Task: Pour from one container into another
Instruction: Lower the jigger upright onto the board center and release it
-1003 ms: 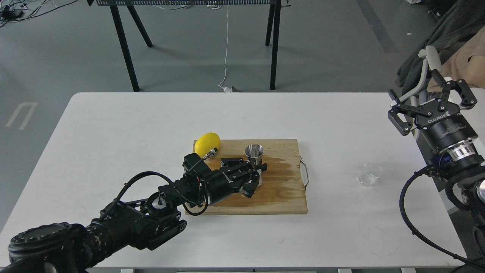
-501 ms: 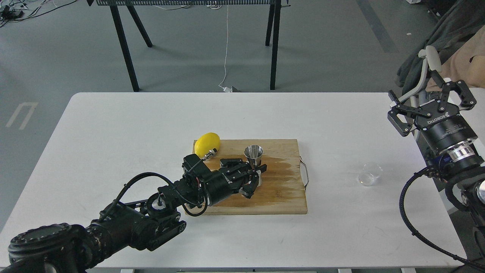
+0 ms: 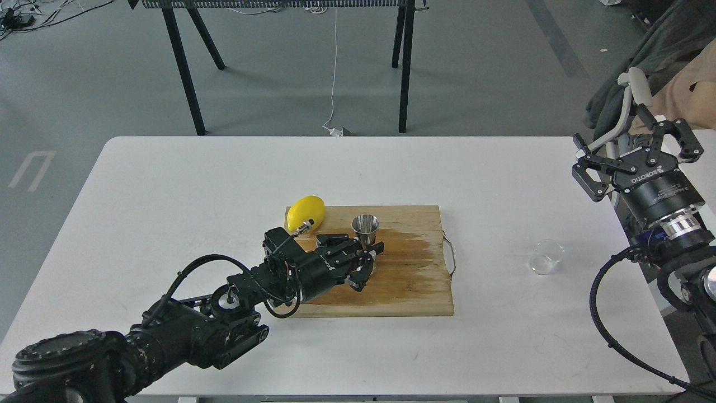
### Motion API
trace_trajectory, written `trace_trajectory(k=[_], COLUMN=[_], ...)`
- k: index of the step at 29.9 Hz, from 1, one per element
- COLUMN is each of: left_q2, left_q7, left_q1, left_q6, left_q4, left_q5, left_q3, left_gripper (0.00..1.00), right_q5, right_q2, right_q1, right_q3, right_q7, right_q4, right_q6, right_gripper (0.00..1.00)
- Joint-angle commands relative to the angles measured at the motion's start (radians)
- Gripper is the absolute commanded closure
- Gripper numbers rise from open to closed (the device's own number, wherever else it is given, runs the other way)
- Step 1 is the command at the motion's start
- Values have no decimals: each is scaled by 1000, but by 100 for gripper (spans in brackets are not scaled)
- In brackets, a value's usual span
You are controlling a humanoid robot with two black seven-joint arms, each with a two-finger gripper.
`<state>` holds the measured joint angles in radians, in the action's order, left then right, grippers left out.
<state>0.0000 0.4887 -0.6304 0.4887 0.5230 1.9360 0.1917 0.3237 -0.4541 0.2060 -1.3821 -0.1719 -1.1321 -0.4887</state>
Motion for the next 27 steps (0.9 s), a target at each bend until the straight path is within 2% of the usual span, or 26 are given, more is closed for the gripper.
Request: trace_trajectory(k=[1, 3, 7, 11, 14, 27], left_q2=[0, 0, 0, 0, 0, 0], left_q7=[0, 0, 0, 0, 0, 0], left_q1=[0, 0, 6, 9, 21, 44], left_q6=[0, 0, 0, 0, 0, 0], left_q4=[0, 0, 2, 3, 3, 5], left_q5=[1, 1, 1, 1, 0, 0], left_q3=[0, 0, 0, 0, 0, 2], left_gripper=[50, 41, 27, 19, 16, 16], right_q5=[0, 0, 0, 0, 0, 0], right_q2=[0, 0, 0, 2, 3, 11], right_q1=[0, -2, -3, -3, -3, -5], right_q3=[-2, -2, -2, 0, 0, 1], right_q7=[0, 0, 0, 0, 0, 0], right_q4=[0, -1, -3, -5, -5, -8], right_q6=[0, 0, 0, 0, 0, 0], right_gripper=[1, 1, 1, 1, 1, 1])
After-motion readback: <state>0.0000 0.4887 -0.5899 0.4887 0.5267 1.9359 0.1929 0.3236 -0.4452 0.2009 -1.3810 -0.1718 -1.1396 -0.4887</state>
